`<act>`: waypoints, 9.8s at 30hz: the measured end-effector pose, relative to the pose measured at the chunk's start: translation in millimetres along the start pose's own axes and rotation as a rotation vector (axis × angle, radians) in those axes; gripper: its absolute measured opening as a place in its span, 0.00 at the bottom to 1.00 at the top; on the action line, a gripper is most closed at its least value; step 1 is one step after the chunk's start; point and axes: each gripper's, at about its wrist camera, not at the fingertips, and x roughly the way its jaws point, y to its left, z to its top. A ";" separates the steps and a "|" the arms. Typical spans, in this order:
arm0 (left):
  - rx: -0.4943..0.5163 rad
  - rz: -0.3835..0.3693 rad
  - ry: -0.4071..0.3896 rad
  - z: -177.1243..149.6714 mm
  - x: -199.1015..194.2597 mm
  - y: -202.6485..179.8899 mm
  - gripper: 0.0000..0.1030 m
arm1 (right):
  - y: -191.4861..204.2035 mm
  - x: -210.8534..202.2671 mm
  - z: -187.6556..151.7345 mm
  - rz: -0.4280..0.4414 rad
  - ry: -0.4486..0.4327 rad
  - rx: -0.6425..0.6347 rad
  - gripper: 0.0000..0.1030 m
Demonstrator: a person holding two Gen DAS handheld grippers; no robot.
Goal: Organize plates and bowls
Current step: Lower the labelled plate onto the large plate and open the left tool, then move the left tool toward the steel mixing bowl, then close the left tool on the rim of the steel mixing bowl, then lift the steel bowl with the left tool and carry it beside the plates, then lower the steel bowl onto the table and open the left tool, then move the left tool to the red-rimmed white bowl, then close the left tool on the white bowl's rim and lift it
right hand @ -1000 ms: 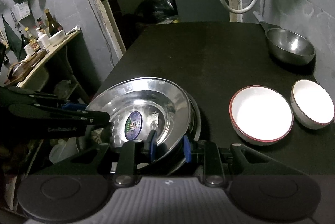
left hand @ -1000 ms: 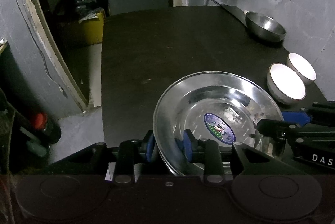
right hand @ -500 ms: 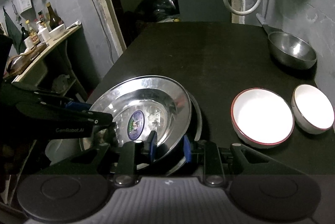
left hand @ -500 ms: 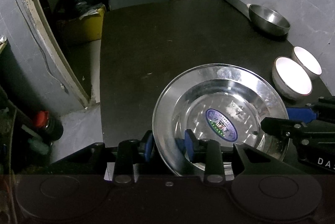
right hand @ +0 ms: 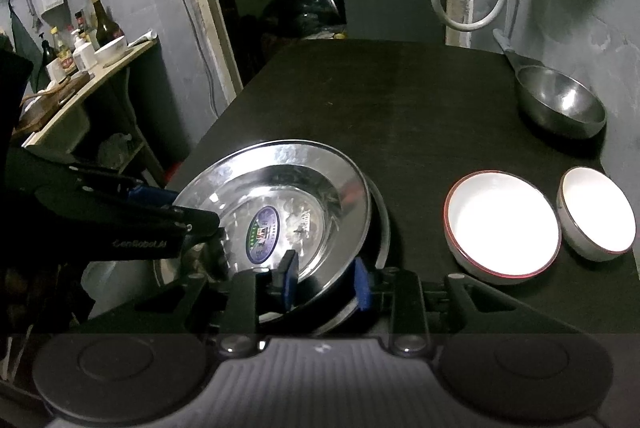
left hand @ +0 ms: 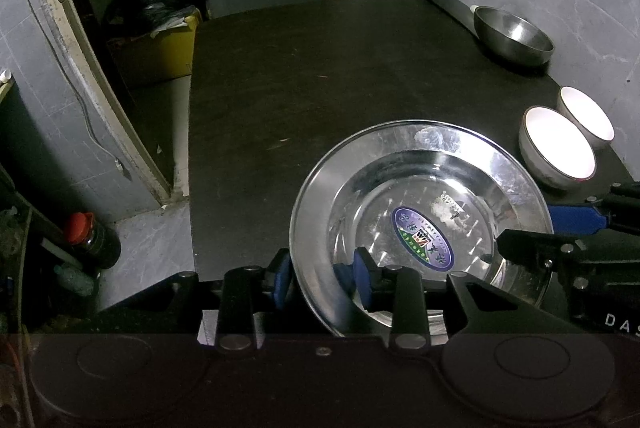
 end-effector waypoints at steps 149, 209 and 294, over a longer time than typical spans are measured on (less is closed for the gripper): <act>-0.132 -0.508 -0.093 -63.3 -93.2 6.0 0.19 | 49.1 -135.0 -65.9 -0.149 -0.240 0.160 0.32; -0.171 -0.351 0.157 -122.0 -94.3 60.1 0.64 | 87.6 -109.7 -101.9 -0.152 0.061 0.204 0.60; -0.058 -0.386 0.015 76.2 12.6 -135.6 0.15 | -146.7 -65.4 -54.2 0.017 -0.280 0.488 0.31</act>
